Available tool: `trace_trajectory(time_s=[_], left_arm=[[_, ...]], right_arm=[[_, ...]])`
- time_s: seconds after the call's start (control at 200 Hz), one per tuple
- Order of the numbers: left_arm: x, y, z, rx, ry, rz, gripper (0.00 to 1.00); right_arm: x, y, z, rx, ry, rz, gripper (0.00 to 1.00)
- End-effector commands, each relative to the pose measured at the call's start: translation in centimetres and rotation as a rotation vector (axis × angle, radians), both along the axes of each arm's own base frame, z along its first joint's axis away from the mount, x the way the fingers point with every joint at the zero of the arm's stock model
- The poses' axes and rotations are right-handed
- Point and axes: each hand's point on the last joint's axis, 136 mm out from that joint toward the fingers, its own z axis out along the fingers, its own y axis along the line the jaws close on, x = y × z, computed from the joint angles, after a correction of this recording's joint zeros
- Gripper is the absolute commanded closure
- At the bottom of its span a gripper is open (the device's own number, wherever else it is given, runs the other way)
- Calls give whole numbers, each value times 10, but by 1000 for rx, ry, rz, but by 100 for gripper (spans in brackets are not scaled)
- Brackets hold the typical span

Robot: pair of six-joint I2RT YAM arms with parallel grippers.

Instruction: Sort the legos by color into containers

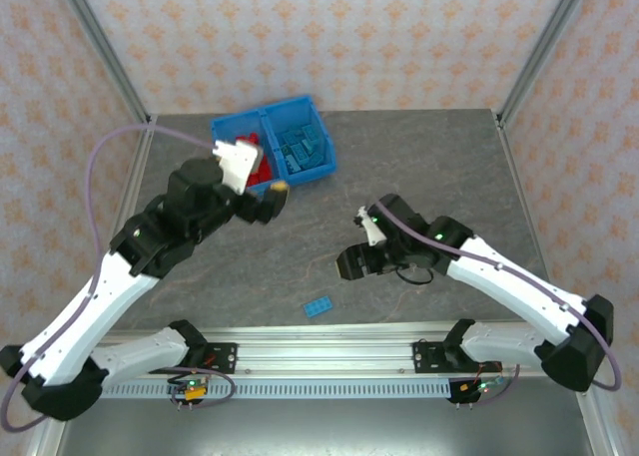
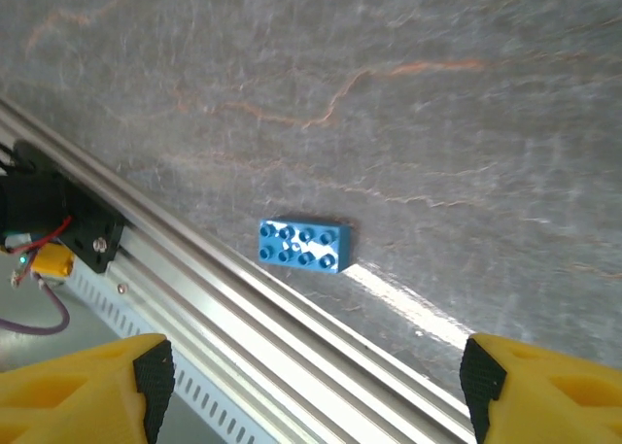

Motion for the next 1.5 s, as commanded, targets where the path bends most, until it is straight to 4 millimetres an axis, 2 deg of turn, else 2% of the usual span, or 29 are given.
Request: trace_trajectory(time_s=[0.0, 0.2, 0.3, 0.44, 0.576, 0.766, 0.856, 0.971, 1.126, 1.236, 1.336, 1.416, 1.491], left_arm=[[-56, 12, -46, 220, 76, -237, 0], [-157, 29, -113, 427, 135, -697, 0], [-184, 29, -133, 427, 109, -829, 0], [-195, 26, -148, 406, 110, -888, 0], [-203, 22, -160, 400, 128, -954, 0], [-203, 20, -169, 402, 107, -972, 0], [-202, 18, -171, 386, 105, -969, 0], [-203, 18, -172, 377, 104, -965, 0], [-201, 16, -172, 364, 93, -956, 0], [-199, 12, -170, 341, 76, -955, 0], [-198, 8, -167, 318, 60, -956, 0], [-196, 3, -161, 291, 36, -954, 0], [-188, -5, -146, 226, -8, -919, 0]], right_arm=[[-3, 15, -18, -41, 10, -13, 21], [-20, 38, -54, -147, 20, -9, 16], [-26, 47, -73, -211, 1, -3, 10], [-35, 57, -103, -291, 1, 18, 0], [-42, 67, -126, -349, 15, 52, 1], [-39, 82, -149, -414, 8, 79, 0], [-37, 90, -156, -424, 11, 92, 7], [-35, 92, -165, -450, 10, 93, 20], [-29, 85, -166, -486, -23, 76, 31], [-24, 87, -155, -458, -56, 69, 44], [-19, 92, -133, -379, -108, 49, 48], [-7, 93, -104, -320, -169, 16, 48], [11, 87, -74, -274, -227, -30, 48]])
